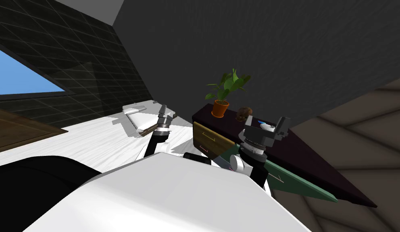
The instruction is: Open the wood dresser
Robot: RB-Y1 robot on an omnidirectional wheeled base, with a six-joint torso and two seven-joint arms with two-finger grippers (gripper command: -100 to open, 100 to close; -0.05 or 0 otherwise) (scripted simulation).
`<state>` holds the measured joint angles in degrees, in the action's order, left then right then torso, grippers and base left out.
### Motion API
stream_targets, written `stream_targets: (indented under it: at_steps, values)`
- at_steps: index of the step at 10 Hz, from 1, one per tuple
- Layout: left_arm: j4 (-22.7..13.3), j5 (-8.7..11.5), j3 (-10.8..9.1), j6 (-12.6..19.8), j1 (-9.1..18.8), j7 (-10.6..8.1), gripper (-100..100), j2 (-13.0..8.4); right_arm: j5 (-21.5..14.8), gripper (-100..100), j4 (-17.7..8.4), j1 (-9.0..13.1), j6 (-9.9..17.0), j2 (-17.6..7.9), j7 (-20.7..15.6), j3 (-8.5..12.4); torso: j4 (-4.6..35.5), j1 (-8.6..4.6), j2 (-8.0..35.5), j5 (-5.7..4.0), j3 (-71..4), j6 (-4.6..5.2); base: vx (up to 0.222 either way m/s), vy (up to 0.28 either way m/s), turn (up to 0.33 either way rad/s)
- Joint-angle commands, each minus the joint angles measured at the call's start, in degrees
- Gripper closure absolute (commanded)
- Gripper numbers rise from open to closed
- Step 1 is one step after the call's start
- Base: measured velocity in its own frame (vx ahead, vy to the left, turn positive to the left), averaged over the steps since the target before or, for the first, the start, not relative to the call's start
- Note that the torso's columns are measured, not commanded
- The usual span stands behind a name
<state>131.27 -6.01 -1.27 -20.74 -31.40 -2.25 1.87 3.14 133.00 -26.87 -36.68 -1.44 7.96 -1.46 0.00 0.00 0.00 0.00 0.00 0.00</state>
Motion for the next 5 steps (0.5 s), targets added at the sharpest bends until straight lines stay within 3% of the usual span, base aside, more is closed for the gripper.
stream_targets:
  at_steps: [1, 5]
  values:
    - [0.00, 0.00, 0.00, 0.00, 0.00, 0.00, 0, 0.00, 0.00, 0, 0.00, 0.00, 0.00, 0.00, 0.00, 0.00, 2.35, 0.00, 2.32, 0.00, -4.67, 0.00, 0.000, 0.000, 0.000]
    - [0.01, 0.00, 0.00, 0.00, 0.00, 0.00, 0, 0.00, 0.00, 0, 0.01, 0.00, 0.00, 0.00, 0.00, 0.00, 18.46, 0.00, 18.45, 0.00, -36.92, 0.00, 0.000, 0.000, 0.000]
